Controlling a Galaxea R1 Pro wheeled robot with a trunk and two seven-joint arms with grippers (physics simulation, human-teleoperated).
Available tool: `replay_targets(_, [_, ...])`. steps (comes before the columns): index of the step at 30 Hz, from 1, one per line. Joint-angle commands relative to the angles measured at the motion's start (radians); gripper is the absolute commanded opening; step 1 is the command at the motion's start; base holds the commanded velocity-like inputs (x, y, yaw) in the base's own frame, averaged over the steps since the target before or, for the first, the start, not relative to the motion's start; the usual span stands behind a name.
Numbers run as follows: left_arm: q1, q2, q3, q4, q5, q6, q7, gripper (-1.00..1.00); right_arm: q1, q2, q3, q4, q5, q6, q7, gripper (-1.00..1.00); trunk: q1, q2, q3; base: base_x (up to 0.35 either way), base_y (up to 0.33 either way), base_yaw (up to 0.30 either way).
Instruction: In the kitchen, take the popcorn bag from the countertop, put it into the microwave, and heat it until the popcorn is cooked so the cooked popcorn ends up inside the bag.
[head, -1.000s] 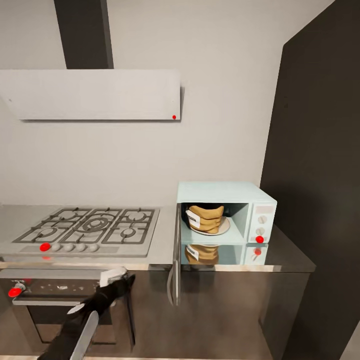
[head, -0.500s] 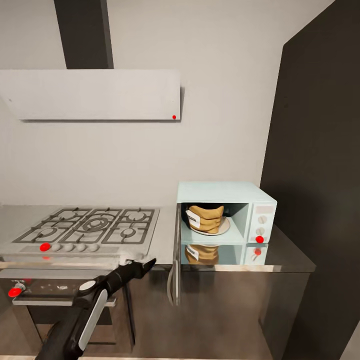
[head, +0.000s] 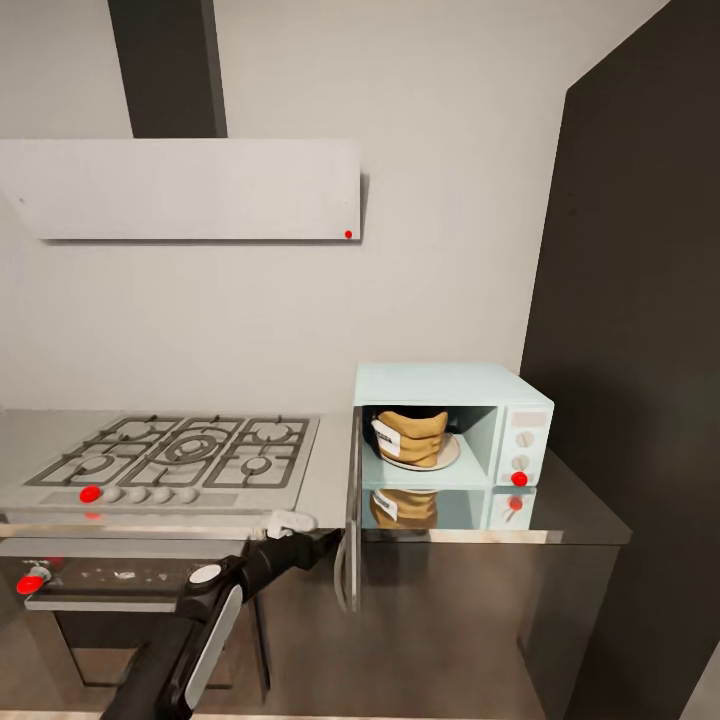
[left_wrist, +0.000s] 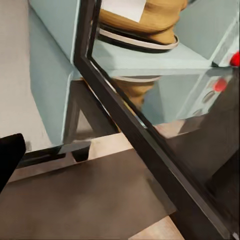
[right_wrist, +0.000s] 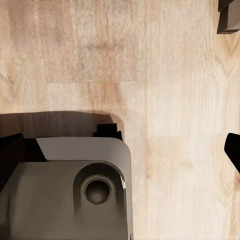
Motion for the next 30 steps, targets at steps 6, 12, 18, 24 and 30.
replay_targets(6, [-0.001,-0.077,-0.002,0.015,-0.152,0.01,0.003,1.0,-0.002,0.0,0.008,0.003,-0.012,-0.006,0.0,1.0,0.0,-0.001,-0.001,0.0,0.0,0.0])
replay_targets(12, [-0.001,-0.089,-0.002,0.017,-0.175,0.008,-0.001,1.0,-0.002,0.001,0.007,0.004,-0.019,-0.035,0.0,1.0,0.0,-0.001,-0.001,0.0,0.0,-0.023])
replay_targets(18, [-0.001,-0.1,-0.003,0.021,-0.175,0.008,-0.002,1.0,-0.002,0.001,0.006,0.004,-0.022,-0.046,0.0,1.0,0.0,-0.001,-0.001,0.0,0.0,-0.217])
replay_targets(24, [-0.001,-0.115,-0.003,0.032,-0.176,0.007,-0.002,1.0,-0.002,0.002,0.006,0.004,-0.022,-0.046,0.0,1.0,0.0,-0.001,-0.001,0.0,0.0,-0.244])
replay_targets(30, [-0.003,-0.116,-0.003,0.032,-0.176,0.007,-0.002,1.0,-0.002,0.002,0.006,0.004,-0.022,-0.047,0.0,1.0,0.0,-0.001,-0.001,0.0,0.0,-0.244])
